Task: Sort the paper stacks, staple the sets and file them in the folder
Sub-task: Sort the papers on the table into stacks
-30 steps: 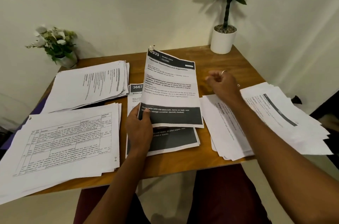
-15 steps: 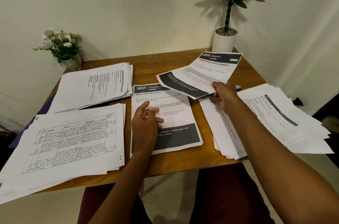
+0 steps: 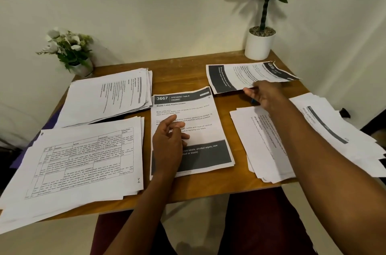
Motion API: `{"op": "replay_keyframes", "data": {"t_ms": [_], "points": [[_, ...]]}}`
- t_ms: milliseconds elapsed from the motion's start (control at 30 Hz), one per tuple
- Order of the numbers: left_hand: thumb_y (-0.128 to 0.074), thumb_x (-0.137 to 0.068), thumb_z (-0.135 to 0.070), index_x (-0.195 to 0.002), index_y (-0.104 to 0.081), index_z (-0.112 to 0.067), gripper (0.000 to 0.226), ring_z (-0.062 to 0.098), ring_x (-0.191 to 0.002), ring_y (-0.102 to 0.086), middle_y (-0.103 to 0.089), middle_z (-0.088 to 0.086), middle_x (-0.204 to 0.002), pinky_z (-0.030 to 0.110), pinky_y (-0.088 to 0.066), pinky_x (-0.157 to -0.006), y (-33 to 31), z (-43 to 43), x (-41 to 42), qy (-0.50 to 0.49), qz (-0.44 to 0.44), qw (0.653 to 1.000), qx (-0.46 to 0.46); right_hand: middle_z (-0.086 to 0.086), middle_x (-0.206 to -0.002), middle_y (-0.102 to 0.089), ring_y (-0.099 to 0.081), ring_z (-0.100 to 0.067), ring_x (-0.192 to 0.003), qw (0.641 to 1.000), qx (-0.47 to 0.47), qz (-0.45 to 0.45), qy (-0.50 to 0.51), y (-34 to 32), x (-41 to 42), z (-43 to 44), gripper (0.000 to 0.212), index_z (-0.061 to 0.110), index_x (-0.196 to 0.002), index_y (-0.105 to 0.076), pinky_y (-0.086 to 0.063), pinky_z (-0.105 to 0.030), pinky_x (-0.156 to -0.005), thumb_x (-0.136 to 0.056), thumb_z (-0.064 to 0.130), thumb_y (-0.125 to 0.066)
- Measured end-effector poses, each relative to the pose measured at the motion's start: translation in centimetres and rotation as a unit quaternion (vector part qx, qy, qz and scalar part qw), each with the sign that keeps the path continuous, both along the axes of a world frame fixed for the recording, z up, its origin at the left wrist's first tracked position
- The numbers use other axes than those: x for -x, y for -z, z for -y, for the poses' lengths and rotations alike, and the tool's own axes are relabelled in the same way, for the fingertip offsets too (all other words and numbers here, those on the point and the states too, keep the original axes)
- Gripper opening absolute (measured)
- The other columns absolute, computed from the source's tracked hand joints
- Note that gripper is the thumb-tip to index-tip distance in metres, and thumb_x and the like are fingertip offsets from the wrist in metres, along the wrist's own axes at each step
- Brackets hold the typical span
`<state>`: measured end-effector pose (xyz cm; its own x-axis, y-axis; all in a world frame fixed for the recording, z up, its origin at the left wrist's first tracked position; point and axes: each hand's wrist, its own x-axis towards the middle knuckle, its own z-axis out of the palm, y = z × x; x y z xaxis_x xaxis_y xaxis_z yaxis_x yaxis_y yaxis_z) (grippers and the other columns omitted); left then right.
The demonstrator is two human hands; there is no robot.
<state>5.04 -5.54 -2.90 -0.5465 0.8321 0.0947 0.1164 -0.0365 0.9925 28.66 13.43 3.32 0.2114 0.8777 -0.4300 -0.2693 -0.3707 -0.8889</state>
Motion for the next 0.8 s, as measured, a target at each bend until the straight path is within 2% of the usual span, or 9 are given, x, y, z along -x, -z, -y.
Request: {"op": "replay_keyframes", "data": {"t_ms": [233, 300, 367, 400, 433, 500, 567, 667, 800], "points": [[-0.056, -0.104, -0.015, -0.129, -0.062, -0.015, 0.027, 0.020, -0.074, -0.074, -0.075, 0.006, -0.103, 0.022, -0.060, -0.062, 0.3, -0.1, 0.0, 0.002, -0.006, 1.000, 0.001, -0.001, -0.110, -0.075, -0.076, -0.016, -0.088, 0.998, -0.015, -0.011, 0.057, -0.2, -0.5, 1.1, 0.035, 0.021, -0.121, -0.057, -0.064, -0.030, -0.074, -0.092, 0.009, -0.073], [-0.056, -0.103, -0.014, -0.129, -0.063, -0.015, 0.026, 0.020, -0.074, -0.074, -0.075, 0.007, -0.103, 0.022, -0.060, -0.063, 0.3, -0.1, 0.0, 0.000, -0.007, 1.000, 0.000, 0.000, -0.118, -0.070, -0.074, -0.015, -0.093, 0.993, -0.033, 0.047, 0.107, -0.4, -0.2, 2.1, 0.044, 0.024, -0.127, -0.050, -0.063, -0.024, -0.070, -0.092, 0.014, -0.073], [-0.056, -0.103, -0.014, -0.128, -0.063, -0.014, 0.026, 0.020, -0.075, -0.074, -0.075, 0.006, -0.104, 0.022, -0.060, -0.063, 0.3, -0.1, 0.0, 0.001, -0.008, 1.000, -0.003, 0.001, -0.130, -0.062, -0.069, -0.014, -0.104, 0.978, -0.094, 0.138, 0.125, -0.2, 0.7, 3.9, 0.058, 0.027, -0.142, -0.040, -0.062, -0.022, -0.070, -0.093, 0.016, -0.071], [-0.056, -0.103, -0.014, -0.128, -0.063, -0.014, 0.026, 0.020, -0.075, -0.073, -0.075, 0.006, -0.104, 0.022, -0.060, -0.063, 0.3, -0.1, -0.1, 0.003, -0.007, 1.000, -0.001, 0.002, -0.133, -0.058, -0.065, -0.014, -0.108, 0.971, -0.120, 0.179, 0.107, -0.1, 1.3, 4.9, 0.059, 0.028, -0.143, -0.039, -0.062, -0.022, -0.072, -0.094, 0.017, -0.070], [-0.056, -0.103, -0.014, -0.128, -0.064, -0.014, 0.026, 0.020, -0.075, -0.073, -0.075, 0.007, -0.103, 0.022, -0.060, -0.063, 0.3, 0.0, -0.1, 0.004, -0.005, 1.000, 0.000, 0.003, -0.132, -0.056, -0.062, -0.013, -0.109, 0.965, -0.135, 0.212, 0.067, 0.1, 2.3, 6.0, 0.051, 0.029, -0.137, -0.043, -0.060, -0.021, -0.073, -0.095, 0.018, -0.069], [-0.056, -0.103, -0.014, -0.128, -0.064, -0.013, 0.025, 0.022, -0.075, -0.073, -0.075, 0.007, -0.103, 0.023, -0.060, -0.064, 0.3, 0.1, -0.1, 0.004, -0.002, 1.000, 0.000, 0.007, -0.120, -0.058, -0.058, -0.009, -0.103, 0.952, -0.131, 0.263, -0.083, 0.7, 4.4, 7.9, 0.029, 0.029, -0.120, -0.054, -0.051, -0.022, -0.076, -0.096, 0.023, -0.068], [-0.056, -0.103, -0.013, -0.127, -0.063, -0.014, 0.025, 0.024, -0.075, -0.073, -0.075, 0.006, -0.104, 0.025, -0.061, -0.064, 0.2, 0.2, -0.1, 0.004, 0.006, 1.000, -0.002, 0.008, -0.112, -0.062, -0.058, -0.010, -0.099, 0.925, -0.113, 0.302, -0.200, 2.0, 6.1, 9.1, 0.028, 0.025, -0.119, -0.061, -0.047, -0.025, -0.075, -0.094, 0.030, -0.072], [-0.056, -0.103, -0.011, -0.127, -0.063, -0.015, 0.025, 0.025, -0.075, -0.073, -0.075, 0.004, -0.105, 0.027, -0.062, -0.064, 0.0, 0.5, -0.1, 0.004, 0.008, 1.000, -0.005, 0.004, -0.112, -0.069, -0.062, -0.009, -0.092, 0.902, -0.140, 0.350, -0.212, 3.6, 8.1, 10.0, 0.039, 0.017, -0.121, -0.066, -0.047, -0.021, -0.068, -0.087, 0.030, -0.080], [-0.056, -0.103, -0.010, -0.126, -0.063, -0.013, 0.024, 0.023, -0.073, -0.073, -0.074, 0.004, -0.105, 0.030, -0.063, -0.064, -0.2, 0.5, -0.3, -0.002, 0.000, 1.000, -0.009, 0.004, -0.109, -0.068, -0.062, -0.009, -0.090, 0.893, -0.180, 0.375, -0.173, 3.7, 9.3, 10.6, 0.039, 0.018, -0.121, -0.065, -0.046, -0.017, -0.064, -0.086, 0.024, -0.081]]}}
